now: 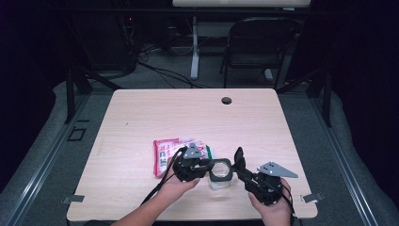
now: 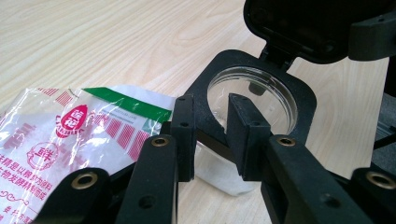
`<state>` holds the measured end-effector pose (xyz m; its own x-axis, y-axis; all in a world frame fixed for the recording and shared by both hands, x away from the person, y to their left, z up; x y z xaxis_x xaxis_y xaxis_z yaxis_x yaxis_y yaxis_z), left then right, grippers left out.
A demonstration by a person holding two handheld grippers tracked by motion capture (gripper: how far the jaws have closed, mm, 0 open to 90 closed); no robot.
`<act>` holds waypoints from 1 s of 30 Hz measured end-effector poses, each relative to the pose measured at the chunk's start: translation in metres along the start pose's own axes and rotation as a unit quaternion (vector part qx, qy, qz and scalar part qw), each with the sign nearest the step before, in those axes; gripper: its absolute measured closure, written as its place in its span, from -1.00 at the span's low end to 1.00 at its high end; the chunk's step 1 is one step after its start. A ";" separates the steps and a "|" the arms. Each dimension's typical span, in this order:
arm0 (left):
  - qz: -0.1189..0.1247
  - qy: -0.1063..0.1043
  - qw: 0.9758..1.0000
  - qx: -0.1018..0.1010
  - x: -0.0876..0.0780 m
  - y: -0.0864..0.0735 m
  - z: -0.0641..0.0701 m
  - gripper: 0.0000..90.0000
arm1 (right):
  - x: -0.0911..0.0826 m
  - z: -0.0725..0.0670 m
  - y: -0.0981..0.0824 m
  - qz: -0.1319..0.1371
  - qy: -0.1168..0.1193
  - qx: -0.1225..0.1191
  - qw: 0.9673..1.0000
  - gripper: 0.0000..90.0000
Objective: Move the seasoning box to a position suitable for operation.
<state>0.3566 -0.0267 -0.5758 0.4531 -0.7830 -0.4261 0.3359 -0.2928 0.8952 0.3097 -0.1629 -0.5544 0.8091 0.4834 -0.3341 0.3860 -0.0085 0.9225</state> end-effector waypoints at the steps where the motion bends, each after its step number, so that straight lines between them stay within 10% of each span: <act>1: 0.000 -0.001 1.000 0.000 0.000 0.000 0.000 0.62 | 0.000 0.001 0.000 0.001 -0.002 0.002 1.000 0.75; 30: -0.016 -0.019 0.999 -0.024 0.008 -0.005 -0.001 0.46 | 0.020 0.014 0.010 -0.001 -0.007 0.023 1.000 0.90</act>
<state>0.3590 -0.0309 -0.5833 0.4103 -0.7937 -0.4491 0.3899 -0.2925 0.8731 0.3358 -0.1654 -0.5547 0.8144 0.4711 -0.3389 0.4074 -0.0482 0.9120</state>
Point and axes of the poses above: each handheld gripper's, and its own axes: x roughly forward along the jaws, y roughly out of its top, z roughly to its right, the point moved 10 cm from there along x, roughly forward along the jaws, and after that the axes turned 13 degrees about z, right-handed, at the moved point
